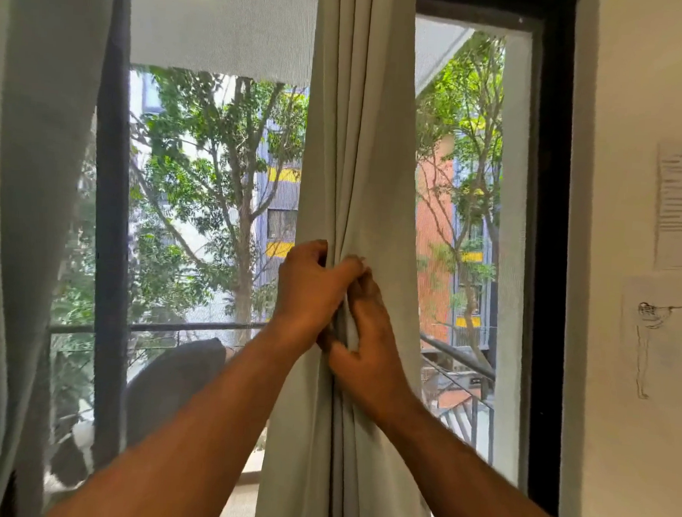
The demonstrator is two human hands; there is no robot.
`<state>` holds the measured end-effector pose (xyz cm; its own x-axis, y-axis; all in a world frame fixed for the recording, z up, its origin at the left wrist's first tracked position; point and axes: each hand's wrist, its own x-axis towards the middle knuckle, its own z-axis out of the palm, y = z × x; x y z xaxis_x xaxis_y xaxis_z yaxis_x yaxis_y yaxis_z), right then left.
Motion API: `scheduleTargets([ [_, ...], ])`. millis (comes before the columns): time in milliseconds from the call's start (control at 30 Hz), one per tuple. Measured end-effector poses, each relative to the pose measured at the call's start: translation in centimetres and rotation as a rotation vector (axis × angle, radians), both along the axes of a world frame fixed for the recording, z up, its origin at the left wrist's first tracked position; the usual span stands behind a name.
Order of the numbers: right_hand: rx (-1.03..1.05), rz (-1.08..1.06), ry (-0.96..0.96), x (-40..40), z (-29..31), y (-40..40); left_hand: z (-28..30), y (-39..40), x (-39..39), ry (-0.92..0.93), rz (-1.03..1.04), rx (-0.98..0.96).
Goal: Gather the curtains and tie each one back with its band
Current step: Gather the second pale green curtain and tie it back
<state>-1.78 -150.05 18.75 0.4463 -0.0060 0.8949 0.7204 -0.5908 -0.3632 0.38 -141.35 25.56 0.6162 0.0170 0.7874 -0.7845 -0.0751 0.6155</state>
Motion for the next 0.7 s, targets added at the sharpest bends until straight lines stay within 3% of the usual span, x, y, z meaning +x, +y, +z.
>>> scheduleTargets([
  [200, 0.275, 0.332, 0.100, 1.1, -1.1, -2.8, -2.4, -1.1, 1.4, 0.105, -0.249, -0.054],
  [333, 0.428, 0.448, 0.183, 1.8, -1.6, -5.5, -4.3, -1.8, 2.5, 0.030, -0.145, -0.051],
  [433, 0.430, 0.447, 0.246, 2.1, -1.8, -6.9, -4.8, -2.6, 2.5, -0.024, -0.112, -0.135],
  [567, 0.443, 0.291, 0.141, 2.2, -2.1, -8.7, -5.0, -2.3, 2.1, -0.017, -0.086, -0.258],
  [700, 0.304, 0.301, 0.128, 2.1, -2.9, -6.9, -6.4, -3.8, 0.5, -0.094, -0.009, -0.111],
])
